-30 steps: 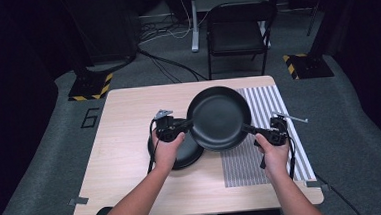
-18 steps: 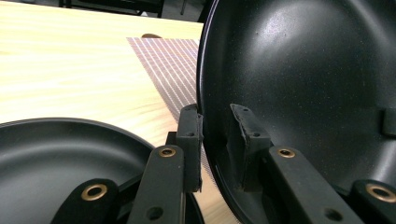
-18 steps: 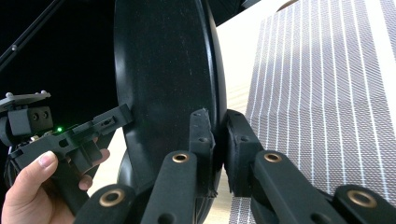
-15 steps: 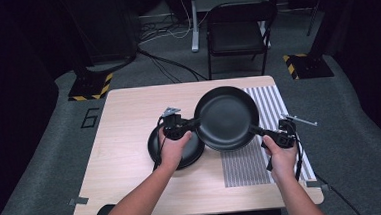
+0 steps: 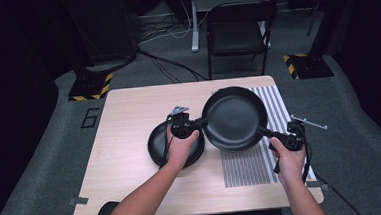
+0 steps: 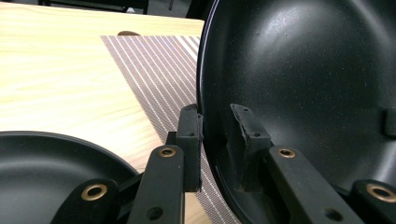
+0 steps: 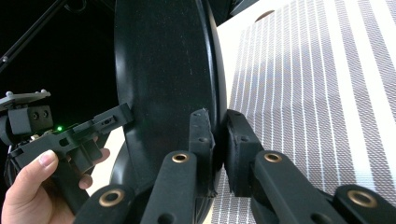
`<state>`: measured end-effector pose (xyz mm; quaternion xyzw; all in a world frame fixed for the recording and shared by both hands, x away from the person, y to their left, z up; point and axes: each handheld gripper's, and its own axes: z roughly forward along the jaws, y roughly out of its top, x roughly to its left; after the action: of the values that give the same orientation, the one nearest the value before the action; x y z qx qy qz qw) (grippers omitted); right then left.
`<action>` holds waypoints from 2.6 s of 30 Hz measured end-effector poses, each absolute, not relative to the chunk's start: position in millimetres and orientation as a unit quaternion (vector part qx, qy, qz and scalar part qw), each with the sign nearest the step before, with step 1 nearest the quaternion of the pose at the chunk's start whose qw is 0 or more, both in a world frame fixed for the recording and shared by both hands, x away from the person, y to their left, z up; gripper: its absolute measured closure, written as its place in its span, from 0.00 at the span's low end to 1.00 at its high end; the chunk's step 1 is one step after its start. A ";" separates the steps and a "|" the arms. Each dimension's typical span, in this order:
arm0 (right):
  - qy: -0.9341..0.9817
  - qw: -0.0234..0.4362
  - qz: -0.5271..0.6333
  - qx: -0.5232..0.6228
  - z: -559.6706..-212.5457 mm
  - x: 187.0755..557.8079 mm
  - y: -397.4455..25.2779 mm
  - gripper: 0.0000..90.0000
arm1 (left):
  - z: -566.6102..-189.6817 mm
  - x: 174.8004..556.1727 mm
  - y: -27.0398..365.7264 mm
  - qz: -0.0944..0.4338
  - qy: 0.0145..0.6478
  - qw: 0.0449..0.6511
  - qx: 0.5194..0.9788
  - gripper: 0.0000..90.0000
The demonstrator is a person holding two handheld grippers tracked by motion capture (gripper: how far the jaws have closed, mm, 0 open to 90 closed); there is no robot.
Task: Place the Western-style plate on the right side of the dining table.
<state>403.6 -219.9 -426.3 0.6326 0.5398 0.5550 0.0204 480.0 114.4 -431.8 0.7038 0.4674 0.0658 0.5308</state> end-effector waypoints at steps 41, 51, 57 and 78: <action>0.512 0.032 0.551 0.658 -426.3 379.0 -255.9 0.92 | -434.3 480.4 72.5 0.041 0.444 0.532 0.720 0.83; 0.509 0.027 0.549 0.663 -434.1 381.2 -264.8 0.91 | -442.3 484.9 62.9 0.035 0.447 0.526 0.722 0.83; 0.508 0.027 0.545 0.667 -441.4 382.0 -268.3 0.92 | -450.1 485.9 58.6 0.034 0.451 0.525 0.721 0.83; 0.512 0.021 0.530 0.676 -461.8 382.4 -271.4 0.92 | -473.7 483.8 54.0 0.027 0.465 0.512 0.722 0.83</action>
<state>382.4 -271.4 -461.8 0.6758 0.5117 0.5302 0.0211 483.8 54.0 -473.7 0.7222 0.4646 0.0274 0.5117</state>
